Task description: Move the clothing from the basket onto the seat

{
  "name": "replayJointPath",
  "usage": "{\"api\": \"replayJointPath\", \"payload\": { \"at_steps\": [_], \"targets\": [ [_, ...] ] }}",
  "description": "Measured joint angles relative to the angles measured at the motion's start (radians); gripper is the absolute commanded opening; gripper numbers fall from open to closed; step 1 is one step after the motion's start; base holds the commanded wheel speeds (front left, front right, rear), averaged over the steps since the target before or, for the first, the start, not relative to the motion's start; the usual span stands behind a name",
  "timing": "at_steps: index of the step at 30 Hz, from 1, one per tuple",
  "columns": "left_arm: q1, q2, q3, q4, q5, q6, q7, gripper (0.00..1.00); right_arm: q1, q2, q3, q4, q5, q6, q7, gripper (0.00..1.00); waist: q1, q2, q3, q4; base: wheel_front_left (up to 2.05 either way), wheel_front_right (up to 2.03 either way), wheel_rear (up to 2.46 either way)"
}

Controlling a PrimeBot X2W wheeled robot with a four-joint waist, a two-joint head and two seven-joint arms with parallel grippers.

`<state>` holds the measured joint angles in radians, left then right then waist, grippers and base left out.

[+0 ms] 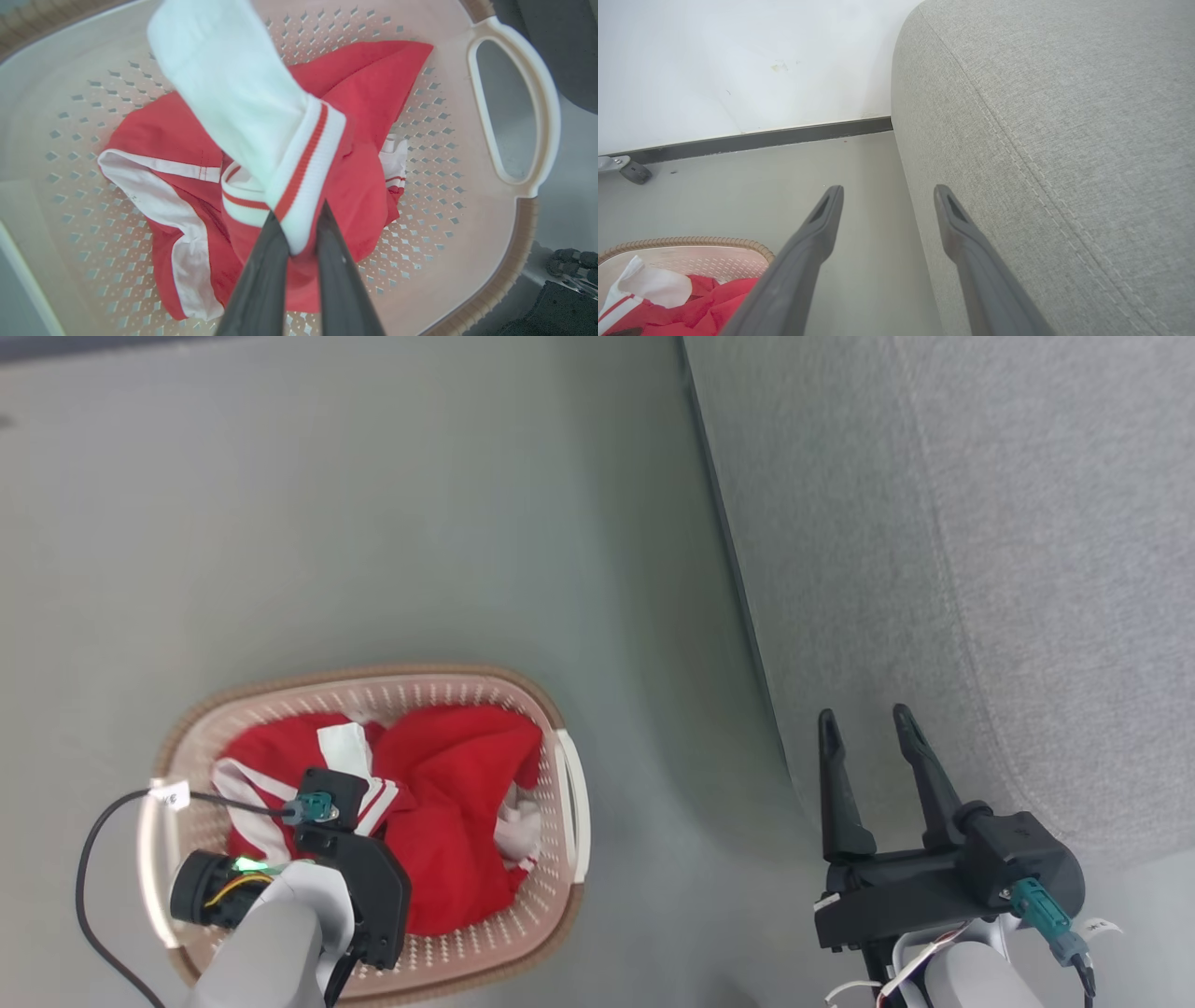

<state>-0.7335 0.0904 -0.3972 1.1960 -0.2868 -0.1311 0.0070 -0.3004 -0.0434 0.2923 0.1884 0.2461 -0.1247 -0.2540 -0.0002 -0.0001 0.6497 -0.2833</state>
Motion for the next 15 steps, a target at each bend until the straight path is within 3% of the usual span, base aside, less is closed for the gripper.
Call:
{"api": "replayJointPath", "payload": {
  "at_steps": [15],
  "targets": [
    [0.086,0.006,-0.084,-0.116,-0.089,0.000,-0.190,0.00,0.011,-0.001,-0.045,0.111,0.000,0.000,0.000,1.00,0.0000,0.0000,-0.222,0.060,0.00,0.00,0.00]
  ]
}}
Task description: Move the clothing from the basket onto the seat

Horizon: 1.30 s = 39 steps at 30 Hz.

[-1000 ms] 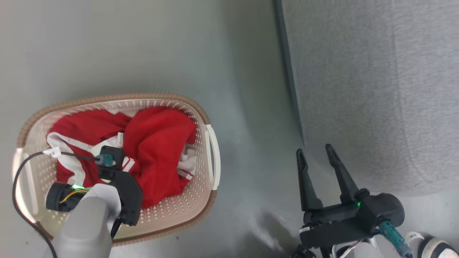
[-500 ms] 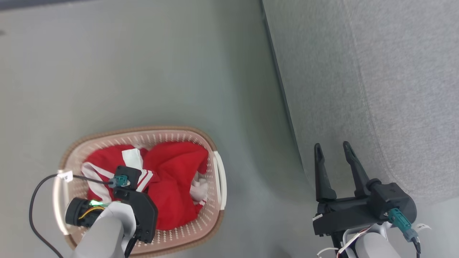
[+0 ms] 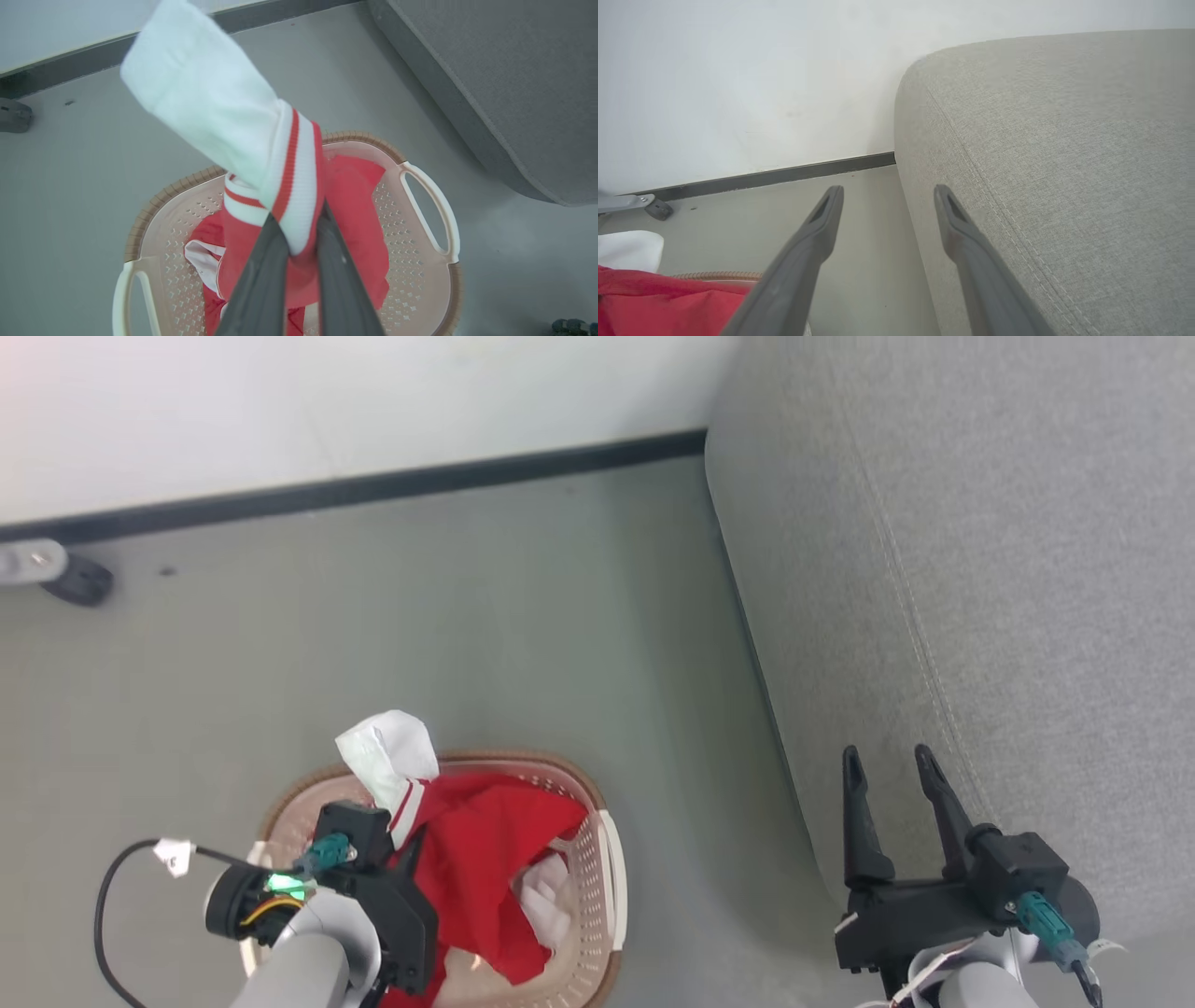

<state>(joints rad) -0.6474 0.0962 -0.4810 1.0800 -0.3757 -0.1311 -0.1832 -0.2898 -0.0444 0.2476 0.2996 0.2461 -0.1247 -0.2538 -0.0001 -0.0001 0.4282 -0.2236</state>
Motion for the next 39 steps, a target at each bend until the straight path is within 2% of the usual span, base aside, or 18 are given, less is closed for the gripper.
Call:
{"api": "replayJointPath", "payload": {
  "at_steps": [13,19,27,39],
  "targets": [
    [0.117,0.004,-0.091,-0.125,-0.090,0.000,-0.058,0.00,0.084,-0.008,-0.047,0.065,0.000,0.002,0.000,1.00,-0.0001,0.0000,-0.193,0.069,0.00,0.00,0.00],
    [0.168,0.022,-0.115,-0.235,-0.157,0.000,-0.066,0.00,0.131,-0.008,-0.052,0.086,0.002,0.020,0.000,1.00,0.0000,0.0000,-0.282,0.105,0.00,0.00,0.00],
    [0.246,0.062,-0.112,-0.469,-0.255,0.000,-0.066,0.00,0.230,-0.007,-0.058,0.106,0.010,0.047,0.000,1.00,-0.0001,0.0000,-0.403,0.145,0.00,0.00,0.00],
    [0.266,0.136,-0.053,-0.815,-0.266,0.000,-0.066,0.00,0.282,-0.006,-0.050,0.091,0.010,0.078,0.000,1.00,0.0000,0.0001,-0.508,0.185,0.00,0.00,0.00]
  ]
}}
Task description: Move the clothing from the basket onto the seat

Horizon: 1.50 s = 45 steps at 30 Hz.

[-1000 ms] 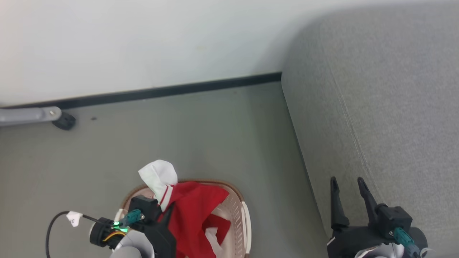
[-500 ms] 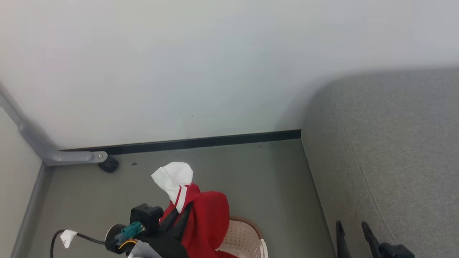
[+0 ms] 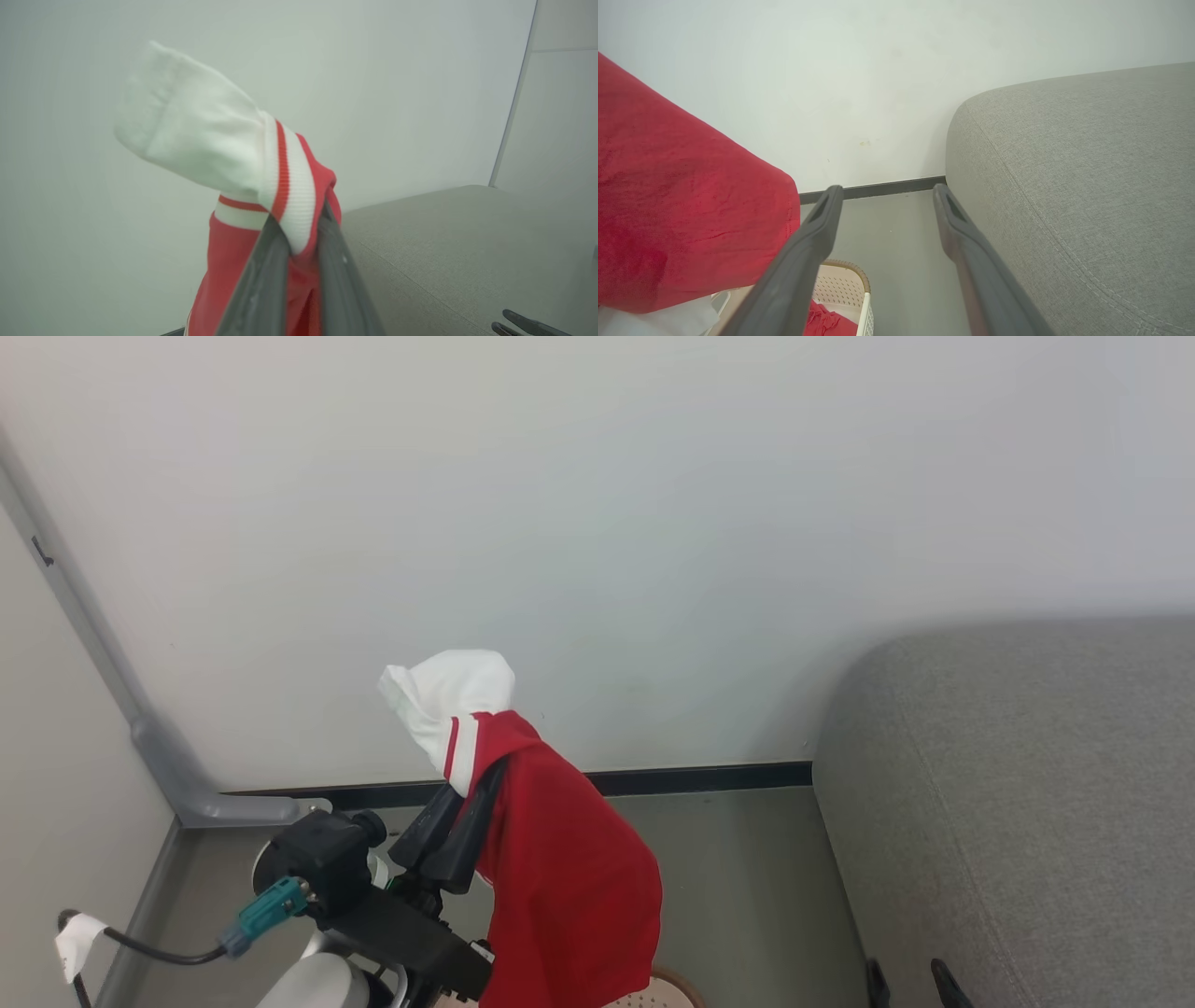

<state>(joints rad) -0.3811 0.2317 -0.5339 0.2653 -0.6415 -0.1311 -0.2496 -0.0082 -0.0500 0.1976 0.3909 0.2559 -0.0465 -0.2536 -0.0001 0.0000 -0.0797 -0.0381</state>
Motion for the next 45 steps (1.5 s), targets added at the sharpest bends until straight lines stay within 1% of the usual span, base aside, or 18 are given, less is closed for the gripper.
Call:
{"api": "replayJointPath", "payload": {
  "at_steps": [3,6,11,12,19,20,22,25,28,35,41,45],
  "targets": [
    [-0.001,0.009,0.010,-0.063,0.000,0.000,0.000,0.00,0.001,0.000,0.006,-0.002,-0.002,0.007,0.000,1.00,0.0000,0.0000,-0.007,0.003,0.00,0.00,0.00],
    [-0.002,0.012,0.015,-0.116,0.000,0.000,0.000,0.00,0.002,0.000,0.016,-0.006,-0.009,0.020,0.000,1.00,0.0001,0.0000,-0.011,0.002,0.00,0.00,0.00],
    [-0.002,0.011,0.018,-0.168,0.002,0.000,0.000,0.00,0.002,0.001,0.018,-0.008,-0.010,0.024,0.000,1.00,0.0001,0.0000,-0.014,0.000,0.00,0.00,0.00],
    [-0.002,0.010,0.020,-0.195,0.002,0.000,0.000,0.00,0.002,0.001,0.018,-0.012,-0.011,0.029,0.000,1.00,0.0001,0.0000,-0.015,-0.001,0.00,0.00,0.00],
    [-0.003,0.002,0.008,-0.277,0.002,0.000,0.000,0.00,0.003,0.001,0.024,-0.020,-0.022,0.031,0.000,1.00,0.0001,0.0000,-0.015,-0.002,0.00,0.00,0.00],
    [-0.004,0.002,0.003,-0.294,0.005,0.000,0.000,0.00,0.003,0.001,0.029,-0.024,-0.030,0.038,0.000,1.00,0.0001,0.0000,-0.014,-0.002,0.00,0.00,0.00],
    [-0.004,0.003,-0.001,-0.307,0.012,0.000,0.000,0.00,0.003,0.001,0.036,-0.031,-0.046,0.040,0.000,1.00,0.0001,0.0000,-0.013,-0.004,0.00,0.00,0.00],
    [-0.004,0.008,-0.002,-0.322,0.021,0.000,0.000,0.00,0.003,-0.001,0.048,-0.051,-0.066,0.057,0.000,1.00,0.0001,0.0000,-0.009,-0.008,0.00,0.00,0.00],
    [-0.004,0.009,-0.003,-0.326,0.023,0.000,0.000,0.00,0.003,-0.009,0.053,-0.078,-0.077,0.066,0.000,1.00,0.0001,0.0001,-0.002,-0.013,0.00,0.00,0.00],
    [-0.004,0.010,-0.013,-0.327,0.026,0.000,0.000,0.00,-0.004,-0.052,0.048,-0.190,-0.078,0.123,0.000,1.00,0.0001,0.0000,0.009,-0.023,0.00,0.00,0.00],
    [-0.004,0.010,-0.031,-0.327,0.026,0.000,0.000,0.00,-0.004,-0.097,0.103,-0.268,-0.081,0.162,0.000,1.00,0.0002,0.0001,0.016,-0.031,0.00,0.00,0.00],
    [-0.004,0.013,-0.035,-0.325,0.026,0.000,0.000,0.00,-0.013,-0.135,0.150,-0.314,-0.081,0.170,0.000,1.00,0.0002,0.0001,0.020,-0.037,0.00,0.00,0.00]
  ]
}}
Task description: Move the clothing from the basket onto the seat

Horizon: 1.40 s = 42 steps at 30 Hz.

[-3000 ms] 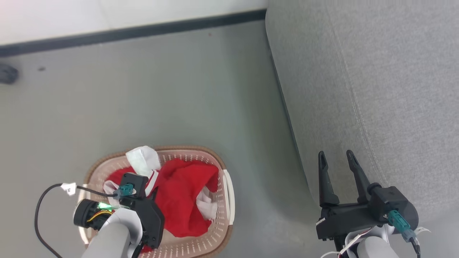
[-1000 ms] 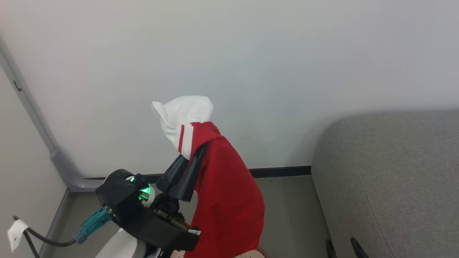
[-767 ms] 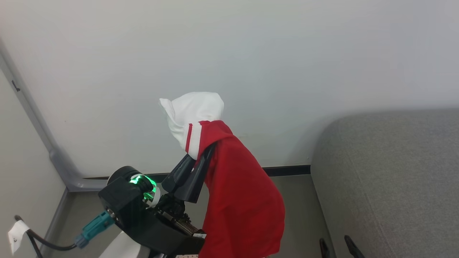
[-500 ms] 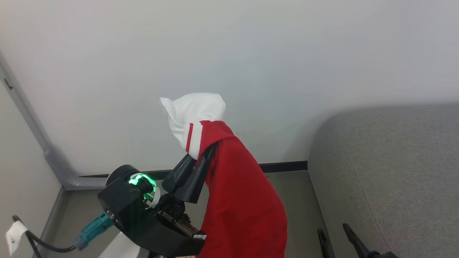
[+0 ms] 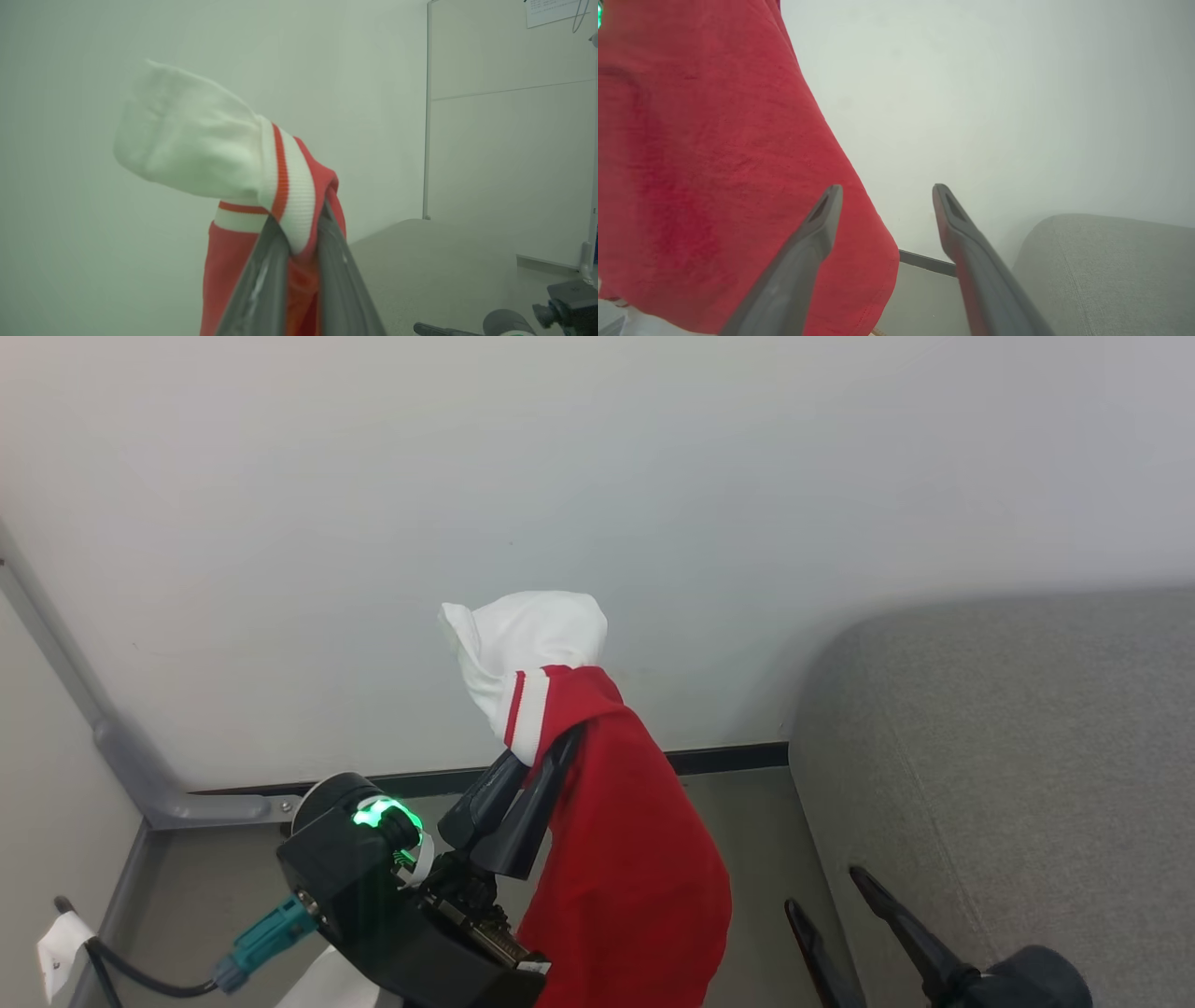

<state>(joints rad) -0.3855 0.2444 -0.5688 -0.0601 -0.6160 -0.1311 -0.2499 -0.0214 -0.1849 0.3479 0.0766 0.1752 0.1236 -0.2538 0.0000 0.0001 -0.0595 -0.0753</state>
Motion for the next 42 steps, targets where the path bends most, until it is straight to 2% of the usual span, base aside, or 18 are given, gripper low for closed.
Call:
{"api": "replayJointPath", "payload": {
  "at_steps": [6,12,14,19,23,32,42],
  "targets": [
    [0.000,0.007,-0.019,0.010,0.000,0.000,0.000,0.00,-0.056,-0.086,0.102,-0.055,-0.039,0.000,0.000,1.00,0.0000,0.0000,0.006,-0.006,0.00,0.00,0.00],
    [-0.005,0.011,-0.049,0.013,0.000,0.000,0.001,0.00,-0.179,-0.219,0.294,-0.064,-0.058,0.000,0.000,1.00,0.0000,0.0000,0.012,-0.010,0.00,0.00,0.00],
    [-0.014,0.013,-0.069,0.014,0.000,0.000,0.002,0.00,-0.223,-0.244,0.342,-0.062,-0.062,0.000,0.000,1.00,0.0000,0.0000,0.013,-0.010,0.00,0.00,0.00],
    [-0.027,0.024,-0.094,0.018,0.000,0.000,0.003,0.00,-0.319,-0.296,0.397,-0.038,-0.090,0.000,0.013,1.00,0.0000,0.0000,0.015,-0.006,0.00,0.00,0.00],
    [-0.041,0.023,-0.117,0.022,-0.002,0.000,0.004,0.00,-0.348,-0.347,0.399,-0.020,-0.083,0.001,0.017,1.00,0.0000,0.0000,0.017,0.002,0.00,0.00,0.00],
    [-0.044,0.044,-0.150,0.017,-0.003,0.000,0.003,0.00,-0.411,-0.387,0.521,0.014,0.070,0.001,0.024,1.00,0.0000,0.0000,0.022,0.017,0.00,0.00,0.00],
    [-0.084,0.068,-0.223,-0.016,-0.003,0.000,0.003,0.00,-0.521,-0.369,0.676,0.035,0.200,0.001,0.025,1.00,0.0000,0.0000,0.033,0.029,0.00,0.00,0.00]
  ]
}}
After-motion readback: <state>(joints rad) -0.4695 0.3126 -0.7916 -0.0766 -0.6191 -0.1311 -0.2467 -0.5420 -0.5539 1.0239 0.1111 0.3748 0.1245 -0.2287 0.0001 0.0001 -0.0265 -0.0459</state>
